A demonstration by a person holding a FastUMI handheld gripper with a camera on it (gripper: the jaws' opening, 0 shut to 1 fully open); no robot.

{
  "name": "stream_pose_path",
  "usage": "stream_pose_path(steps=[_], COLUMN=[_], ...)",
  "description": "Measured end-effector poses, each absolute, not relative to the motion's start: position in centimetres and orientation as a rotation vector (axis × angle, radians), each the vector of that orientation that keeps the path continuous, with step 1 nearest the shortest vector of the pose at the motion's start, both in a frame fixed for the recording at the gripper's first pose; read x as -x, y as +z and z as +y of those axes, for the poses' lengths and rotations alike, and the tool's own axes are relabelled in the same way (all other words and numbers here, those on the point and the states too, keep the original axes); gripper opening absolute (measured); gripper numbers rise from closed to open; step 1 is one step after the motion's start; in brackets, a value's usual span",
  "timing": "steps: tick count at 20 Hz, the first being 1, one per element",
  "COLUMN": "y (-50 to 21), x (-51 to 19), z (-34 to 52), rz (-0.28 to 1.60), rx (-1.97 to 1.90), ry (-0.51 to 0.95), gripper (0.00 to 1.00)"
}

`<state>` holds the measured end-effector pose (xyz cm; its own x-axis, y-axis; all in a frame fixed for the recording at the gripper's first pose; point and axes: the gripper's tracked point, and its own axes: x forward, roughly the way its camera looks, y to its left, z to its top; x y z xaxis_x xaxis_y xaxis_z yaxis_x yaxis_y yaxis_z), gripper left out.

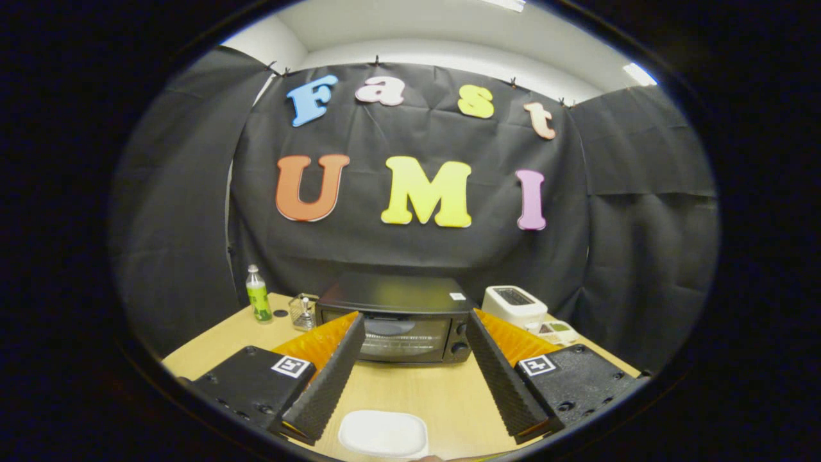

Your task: Open the toaster oven, put the food inside, and close the toaster oven door.

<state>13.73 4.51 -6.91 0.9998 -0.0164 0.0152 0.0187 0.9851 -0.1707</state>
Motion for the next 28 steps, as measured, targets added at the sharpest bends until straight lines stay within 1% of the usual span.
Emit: stream_pose_path(steps=[3, 6, 8, 13, 15, 21, 28], y=[-8.1, -9.9, -10.1, -8.0, -8.0, -9.5, -10.0], x=[-11.3, -9.1, -7.9, -5.4, -5.1, -5.4, -5.1], z=[3.6, 1.3, 1.9, 1.0, -0.5, -1.0, -0.7], rz=[-0.029, -0.048, -0.065, -0.125, -0.127, -0.055, -0.034], rx=[0.157, 0.117, 0.082, 0.015, 0.007, -0.020, -0.006], ry=[-0.008, -0.038, 0.016, 0.069, 0.036, 0.042, 0.062], gripper=[1.00, 1.00, 1.00, 1.00, 1.00, 1.00, 1.00])
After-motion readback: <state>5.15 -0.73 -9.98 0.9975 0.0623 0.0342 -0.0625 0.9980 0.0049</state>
